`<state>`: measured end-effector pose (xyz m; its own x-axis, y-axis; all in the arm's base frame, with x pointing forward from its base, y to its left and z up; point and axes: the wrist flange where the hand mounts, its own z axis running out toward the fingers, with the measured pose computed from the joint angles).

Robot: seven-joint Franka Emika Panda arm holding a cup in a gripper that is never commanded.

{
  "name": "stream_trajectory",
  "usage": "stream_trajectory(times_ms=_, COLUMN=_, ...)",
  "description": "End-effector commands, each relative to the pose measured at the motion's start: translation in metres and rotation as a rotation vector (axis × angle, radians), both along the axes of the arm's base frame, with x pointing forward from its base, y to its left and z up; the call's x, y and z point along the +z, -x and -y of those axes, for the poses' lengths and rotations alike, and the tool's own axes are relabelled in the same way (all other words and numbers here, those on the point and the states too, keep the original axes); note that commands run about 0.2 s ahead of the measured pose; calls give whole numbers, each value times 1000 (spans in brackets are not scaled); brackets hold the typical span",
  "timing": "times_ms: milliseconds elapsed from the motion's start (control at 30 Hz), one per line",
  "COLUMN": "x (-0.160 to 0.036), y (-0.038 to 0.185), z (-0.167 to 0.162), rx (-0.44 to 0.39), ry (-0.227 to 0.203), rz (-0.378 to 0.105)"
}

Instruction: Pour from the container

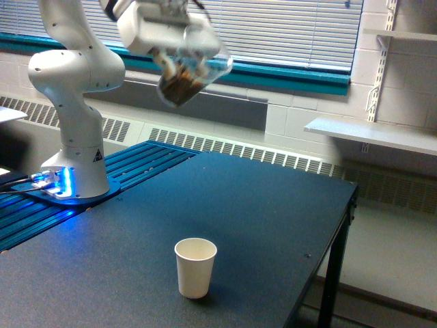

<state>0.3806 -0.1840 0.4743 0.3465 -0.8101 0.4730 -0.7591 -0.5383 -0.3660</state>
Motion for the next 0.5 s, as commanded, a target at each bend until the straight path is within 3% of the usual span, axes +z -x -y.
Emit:
stream_trajectory(times_ms=33, x=-13, y=11, z=2, rx=-63, ry=-20, rz=-29)
stream_trajectory(times_ms=500, x=-56, y=17, z=4, rx=-166, ry=7, rz=-97)
